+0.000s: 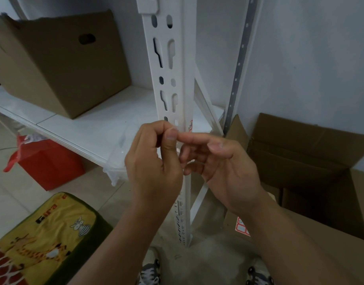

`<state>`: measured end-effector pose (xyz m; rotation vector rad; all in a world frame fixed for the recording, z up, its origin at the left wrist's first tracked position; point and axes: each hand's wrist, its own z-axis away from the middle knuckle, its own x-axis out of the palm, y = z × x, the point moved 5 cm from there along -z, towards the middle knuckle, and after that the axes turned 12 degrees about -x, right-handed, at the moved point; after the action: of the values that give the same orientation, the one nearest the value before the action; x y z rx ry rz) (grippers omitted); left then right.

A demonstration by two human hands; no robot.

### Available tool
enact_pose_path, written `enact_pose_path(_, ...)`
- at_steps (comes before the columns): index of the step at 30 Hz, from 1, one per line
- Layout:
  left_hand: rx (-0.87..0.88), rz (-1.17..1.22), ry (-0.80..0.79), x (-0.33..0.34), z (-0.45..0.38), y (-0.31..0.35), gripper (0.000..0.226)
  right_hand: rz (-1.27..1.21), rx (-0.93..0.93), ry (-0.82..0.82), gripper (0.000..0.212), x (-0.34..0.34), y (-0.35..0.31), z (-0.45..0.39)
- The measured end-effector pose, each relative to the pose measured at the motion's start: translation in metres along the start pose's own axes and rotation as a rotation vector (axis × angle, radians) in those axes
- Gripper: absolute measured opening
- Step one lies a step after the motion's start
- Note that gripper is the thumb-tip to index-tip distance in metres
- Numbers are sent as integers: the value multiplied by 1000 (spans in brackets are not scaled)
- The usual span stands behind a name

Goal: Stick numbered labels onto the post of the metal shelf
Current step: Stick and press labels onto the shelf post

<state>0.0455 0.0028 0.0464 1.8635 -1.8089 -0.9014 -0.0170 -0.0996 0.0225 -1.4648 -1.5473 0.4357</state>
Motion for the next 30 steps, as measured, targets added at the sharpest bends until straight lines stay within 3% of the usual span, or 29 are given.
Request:
enact_pose_path(10, -144, 258, -134, -2, 1, -6, 15, -18, -9, 14, 41, -1, 2, -1)
enact_pose_path(19, -91, 205, -146, -1, 1, -5, 12, 11, -6, 21, 41, -1, 2, -1)
enact_pose_path(22, -263, 311, -98, -3, -5, -12, 22, 64, -32, 62, 35, -1, -2, -1)
enact_pose_path(24, -380, 326, -35, -6, -12, -28, 32, 179, -41, 227, 31, -10, -6, -1)
enact_pose_path(27, -574, 138, -42, -4, -26, -65, 49, 511, -37, 465, 49, -24, -11, -2)
enact_pose_path(30, -725, -189, -252, 15, -31, -114, 47, 639, -44, 497, 22, -26, -7, -9)
